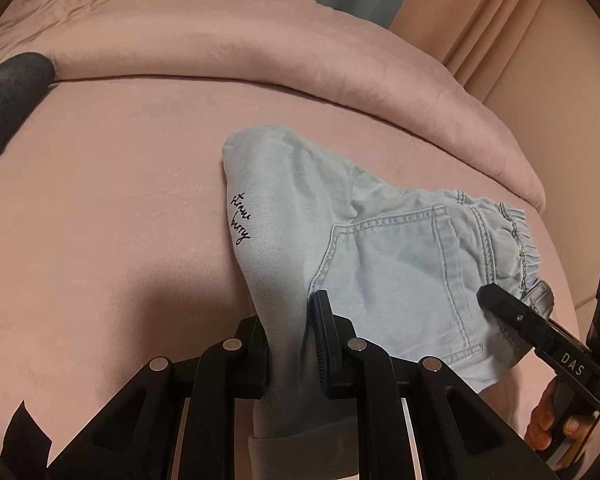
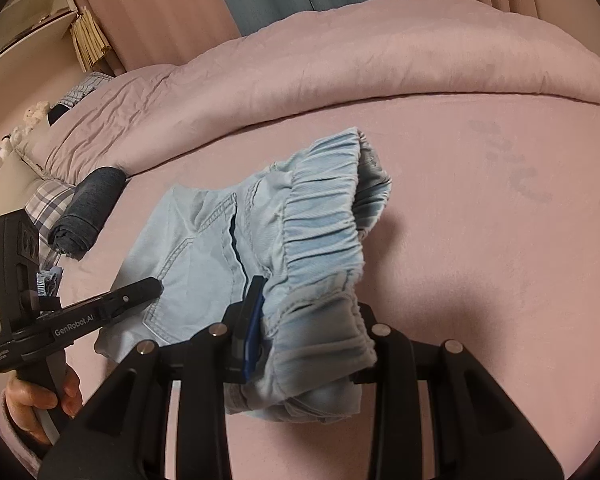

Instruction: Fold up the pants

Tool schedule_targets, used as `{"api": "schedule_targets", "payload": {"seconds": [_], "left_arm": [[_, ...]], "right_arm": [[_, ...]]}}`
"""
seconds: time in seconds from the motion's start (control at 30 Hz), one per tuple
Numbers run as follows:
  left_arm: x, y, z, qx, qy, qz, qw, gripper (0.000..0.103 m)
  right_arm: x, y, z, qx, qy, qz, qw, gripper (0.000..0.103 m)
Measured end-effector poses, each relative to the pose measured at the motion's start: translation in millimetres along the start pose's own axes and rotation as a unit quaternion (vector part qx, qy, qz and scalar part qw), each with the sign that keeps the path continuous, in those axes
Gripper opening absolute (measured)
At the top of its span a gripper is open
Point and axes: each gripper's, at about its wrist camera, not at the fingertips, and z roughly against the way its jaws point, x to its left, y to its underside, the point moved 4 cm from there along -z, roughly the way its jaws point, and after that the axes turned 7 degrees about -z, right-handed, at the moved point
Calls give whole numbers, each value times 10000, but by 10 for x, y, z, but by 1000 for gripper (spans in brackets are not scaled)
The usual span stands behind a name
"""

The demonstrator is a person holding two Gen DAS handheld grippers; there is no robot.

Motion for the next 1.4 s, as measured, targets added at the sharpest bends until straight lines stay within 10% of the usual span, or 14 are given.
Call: {"api": "schedule_targets", "payload": {"seconds": [0.33, 0.57, 0.83, 1.07, 1.27, 1.4], "left_arm": [[4, 24, -65, 89, -228, -157, 9996, 26], [203, 64, -88, 60, -650, -150, 9978, 79], [38, 86, 208, -170, -1222, -785, 9893, 80], [-166, 86, 348, -435, -1167, -984, 9873, 80], [-206, 180, 28, 29, -1068, -1121, 9879, 80], [-40, 185, -112, 205, -669, -553, 9960, 87]], "right_arm": [[-40, 26, -81, 132, 134, -20, 9998, 38], [-221, 69, -192, 210, 446, -169, 9986, 76], [-250, 24, 87, -250, 1104, -133, 9935, 83], [-3, -31, 485, -1013, 1113, 398, 9878, 58], [-8, 17, 312, -539, 489, 329, 9968, 29], [-22, 143, 81, -175, 772, 601, 9951, 28]]}}
